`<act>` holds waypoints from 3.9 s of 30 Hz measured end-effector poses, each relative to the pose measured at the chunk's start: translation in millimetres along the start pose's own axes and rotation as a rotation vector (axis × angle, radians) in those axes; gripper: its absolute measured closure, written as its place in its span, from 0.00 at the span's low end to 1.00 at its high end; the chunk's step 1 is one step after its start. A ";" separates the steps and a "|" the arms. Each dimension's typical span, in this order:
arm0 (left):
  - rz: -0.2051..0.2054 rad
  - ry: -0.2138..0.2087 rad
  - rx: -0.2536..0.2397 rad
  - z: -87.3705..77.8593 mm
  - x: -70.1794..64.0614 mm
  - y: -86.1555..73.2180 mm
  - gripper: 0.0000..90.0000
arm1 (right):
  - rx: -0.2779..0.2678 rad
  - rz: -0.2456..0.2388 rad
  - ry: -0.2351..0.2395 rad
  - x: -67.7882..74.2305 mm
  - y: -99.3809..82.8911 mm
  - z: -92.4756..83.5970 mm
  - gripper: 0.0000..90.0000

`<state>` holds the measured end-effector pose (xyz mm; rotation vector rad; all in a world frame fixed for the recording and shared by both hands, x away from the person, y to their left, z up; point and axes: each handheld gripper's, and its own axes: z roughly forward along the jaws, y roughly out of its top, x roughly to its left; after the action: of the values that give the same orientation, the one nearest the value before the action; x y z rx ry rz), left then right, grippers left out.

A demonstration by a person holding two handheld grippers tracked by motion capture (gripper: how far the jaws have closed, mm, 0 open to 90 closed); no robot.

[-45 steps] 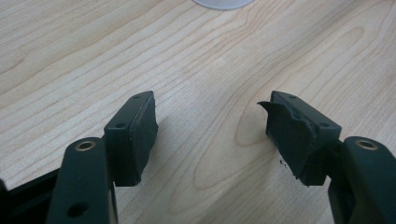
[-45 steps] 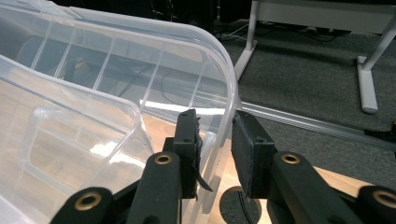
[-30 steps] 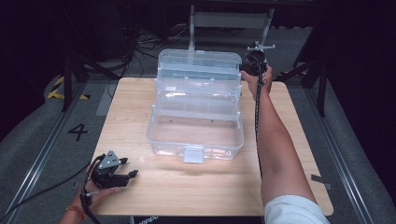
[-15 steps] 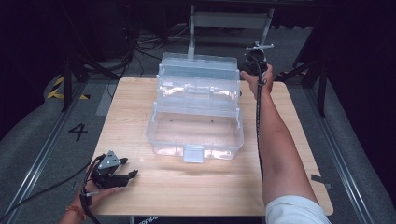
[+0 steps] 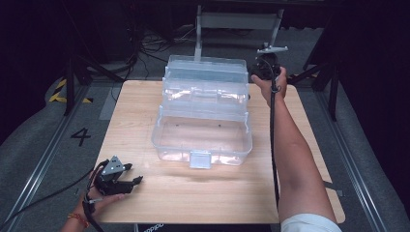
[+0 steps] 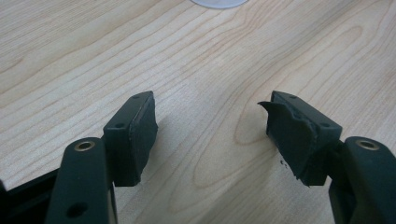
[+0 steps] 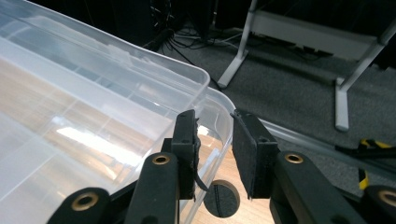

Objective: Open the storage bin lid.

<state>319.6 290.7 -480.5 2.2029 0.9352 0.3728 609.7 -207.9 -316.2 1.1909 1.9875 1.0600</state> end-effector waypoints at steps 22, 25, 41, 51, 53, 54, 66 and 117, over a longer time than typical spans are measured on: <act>0.000 0.001 0.003 -0.1 -0.3 0.3 0.37 | -0.007 -0.124 0.061 21.7 -33.6 -76.8 0.77; 0.000 0.001 0.003 -0.1 -0.3 0.2 0.37 | -0.003 -0.151 0.072 28.1 -41.4 -83.9 0.77; -0.002 0.004 0.002 -0.1 -0.5 0.2 0.37 | 0.020 -0.236 0.137 43.5 -86.3 -111.7 0.73; -0.002 0.004 0.003 -0.3 -0.4 0.1 0.37 | 0.054 -0.278 0.140 42.6 -122.6 -123.5 0.68; -0.002 0.004 0.004 -0.3 -0.4 0.1 0.37 | 0.056 -0.282 0.140 42.4 -127.7 -125.3 0.67; 0.000 0.004 0.005 -0.4 -0.3 0.1 0.37 | 0.061 -0.287 0.141 41.9 -131.8 -126.9 0.66; -0.002 0.004 0.003 -0.2 -0.5 0.0 0.37 | 0.098 -0.288 0.140 34.4 -179.5 -144.3 0.55; -0.014 0.028 0.010 1.5 0.8 1.2 0.29 | 0.177 -0.066 0.236 7.3 -303.6 -175.7 0.27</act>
<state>321.5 289.9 -480.8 2.2041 0.9684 0.3939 335.6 -345.9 -486.3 1.1234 2.3282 1.0494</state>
